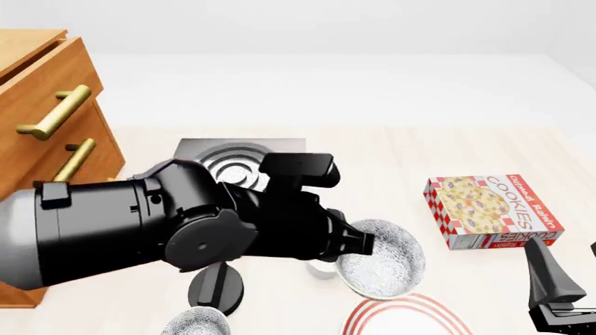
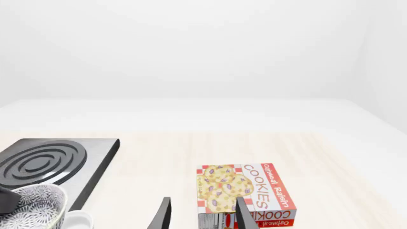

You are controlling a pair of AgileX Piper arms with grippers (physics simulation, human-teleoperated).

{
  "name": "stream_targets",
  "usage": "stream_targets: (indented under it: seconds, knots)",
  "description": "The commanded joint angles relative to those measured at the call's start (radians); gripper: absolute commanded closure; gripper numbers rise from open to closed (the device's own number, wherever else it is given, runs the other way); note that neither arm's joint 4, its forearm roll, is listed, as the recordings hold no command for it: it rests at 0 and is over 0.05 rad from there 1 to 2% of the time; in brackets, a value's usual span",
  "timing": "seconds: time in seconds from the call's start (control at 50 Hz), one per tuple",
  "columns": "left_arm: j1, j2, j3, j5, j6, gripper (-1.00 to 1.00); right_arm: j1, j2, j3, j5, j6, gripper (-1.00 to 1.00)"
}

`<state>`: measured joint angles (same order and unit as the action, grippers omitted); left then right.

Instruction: Pick the akita bowl on the wooden cabinet and place it on the plate.

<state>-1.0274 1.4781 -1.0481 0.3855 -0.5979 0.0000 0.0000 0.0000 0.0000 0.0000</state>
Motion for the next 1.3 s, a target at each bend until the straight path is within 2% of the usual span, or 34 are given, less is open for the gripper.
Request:
stream_targets:
  seconds: [0.02,0.5,1.3]
  knots:
    - [-0.006,0.033,-0.016,-0.01,0.003,1.0,0.0,0.0,0.0,0.0,0.0,-1.0]
    - [-0.039,0.148,-0.065,-0.048,-0.034,1.0,0.0,0.0,0.0,0.0,0.0,-1.0]
    - [-0.057,0.25,-0.057,-0.133,-0.084,1.0,0.0,0.0,0.0,0.0,0.0,-1.0]
